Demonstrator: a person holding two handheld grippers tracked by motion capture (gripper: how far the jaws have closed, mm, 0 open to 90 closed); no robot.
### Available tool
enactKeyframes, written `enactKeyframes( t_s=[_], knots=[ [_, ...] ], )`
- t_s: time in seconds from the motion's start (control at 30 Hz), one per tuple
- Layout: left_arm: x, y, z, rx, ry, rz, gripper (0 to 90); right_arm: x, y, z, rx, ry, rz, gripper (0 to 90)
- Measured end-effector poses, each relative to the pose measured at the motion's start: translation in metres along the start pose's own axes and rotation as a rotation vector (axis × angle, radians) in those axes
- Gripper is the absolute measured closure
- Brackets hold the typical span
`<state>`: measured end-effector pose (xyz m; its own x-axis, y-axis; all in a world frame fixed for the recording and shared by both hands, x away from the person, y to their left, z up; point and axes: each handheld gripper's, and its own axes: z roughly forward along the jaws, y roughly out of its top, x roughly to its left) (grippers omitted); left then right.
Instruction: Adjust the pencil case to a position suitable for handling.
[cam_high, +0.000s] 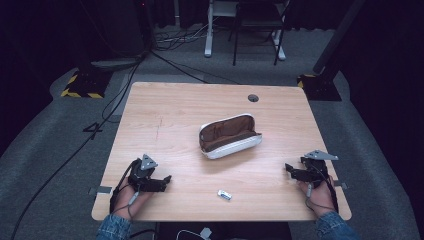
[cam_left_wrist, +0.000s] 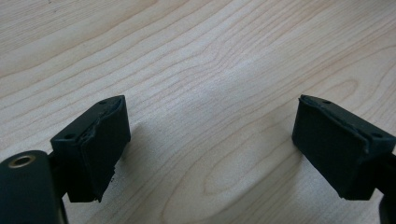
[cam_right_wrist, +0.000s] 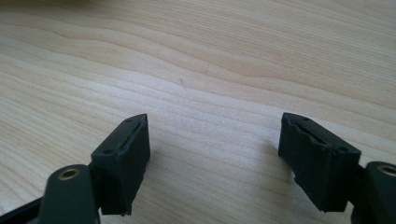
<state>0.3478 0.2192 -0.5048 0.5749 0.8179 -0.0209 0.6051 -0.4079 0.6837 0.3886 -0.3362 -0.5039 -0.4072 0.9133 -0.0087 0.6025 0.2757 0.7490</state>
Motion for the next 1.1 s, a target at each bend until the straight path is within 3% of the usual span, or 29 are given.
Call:
enactKeyframes(
  t_s=[0.53, 0.93, 1.1],
  knots=[
    [-0.001, 0.004, 0.004, 0.004, 0.003, 0.003, 9.6, -0.001, -0.001, -0.001, -0.003, 0.004, 0.003, 25.6],
    [-0.002, 0.004, 0.004, 0.003, 0.002, -0.003, 9.6, -0.002, -0.002, -0.005, -0.001, 0.015, -0.004, 33.8],
    [-0.002, 0.004, 0.004, 0.004, 0.003, -0.002, 9.6, 0.001, 0.003, -0.013, -0.025, 0.028, 0.005, 34.8]
  ],
)
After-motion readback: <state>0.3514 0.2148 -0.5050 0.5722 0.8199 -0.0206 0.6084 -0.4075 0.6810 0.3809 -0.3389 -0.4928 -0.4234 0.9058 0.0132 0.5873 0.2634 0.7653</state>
